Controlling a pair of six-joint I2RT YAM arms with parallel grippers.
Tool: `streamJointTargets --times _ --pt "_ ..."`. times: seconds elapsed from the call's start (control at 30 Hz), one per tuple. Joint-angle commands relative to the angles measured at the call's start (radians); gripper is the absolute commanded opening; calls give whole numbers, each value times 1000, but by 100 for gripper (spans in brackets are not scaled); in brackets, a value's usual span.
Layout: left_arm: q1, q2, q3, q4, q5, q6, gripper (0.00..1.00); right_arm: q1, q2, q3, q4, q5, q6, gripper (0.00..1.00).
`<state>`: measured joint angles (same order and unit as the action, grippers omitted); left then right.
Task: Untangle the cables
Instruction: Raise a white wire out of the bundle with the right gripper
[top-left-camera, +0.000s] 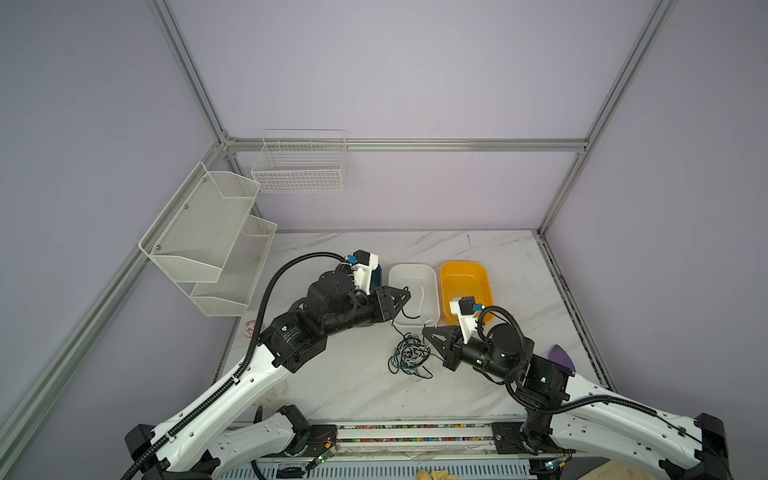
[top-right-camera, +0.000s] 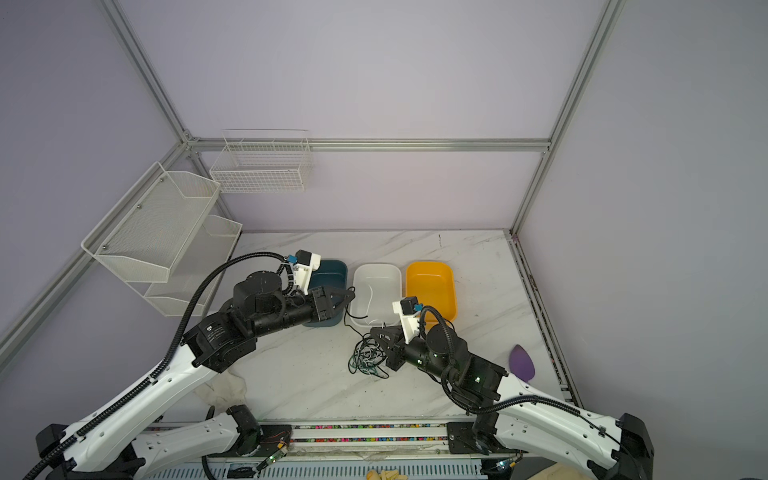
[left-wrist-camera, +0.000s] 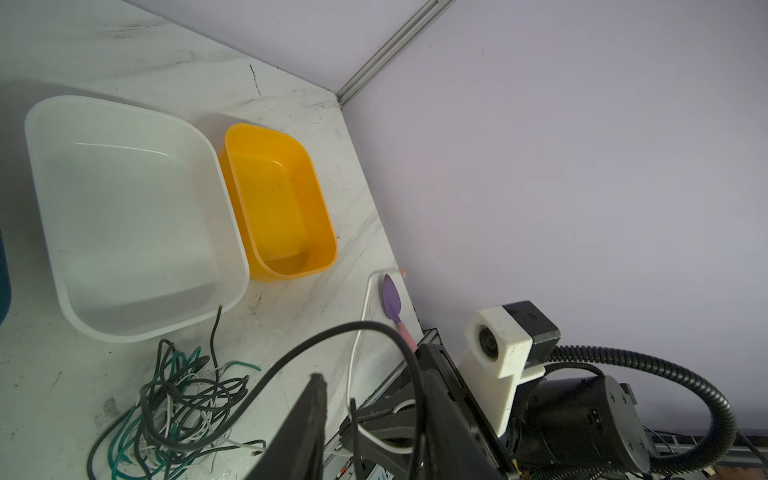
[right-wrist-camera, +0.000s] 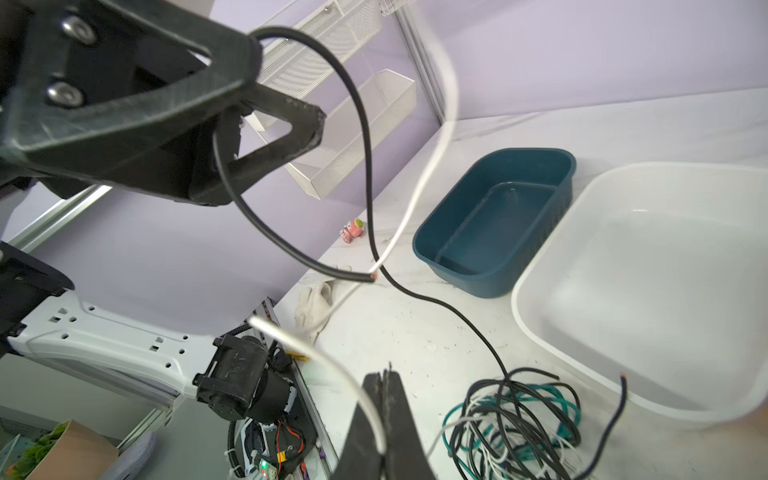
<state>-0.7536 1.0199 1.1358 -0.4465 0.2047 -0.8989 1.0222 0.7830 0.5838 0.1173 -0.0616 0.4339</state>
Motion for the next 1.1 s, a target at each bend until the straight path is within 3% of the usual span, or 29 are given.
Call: streamJointTargets --times 0.0,0.17,0.3,0.7,1.07 --pt "6 -1 -48 51 7 8 43 6 -47 68 -80 62 -19 0" --pt "6 -8 -107 80 19 -13 48 6 -52 135 -134 79 -32 0" --pt "6 -16 -151 106 28 -31 43 6 -47 174 -167 97 -41 0" --pt "6 -3 -234 139 63 -55 0 6 -13 366 -250 126 -94 0" --pt "5 -32 -312 107 30 -32 0 6 121 668 -353 192 -166 0"
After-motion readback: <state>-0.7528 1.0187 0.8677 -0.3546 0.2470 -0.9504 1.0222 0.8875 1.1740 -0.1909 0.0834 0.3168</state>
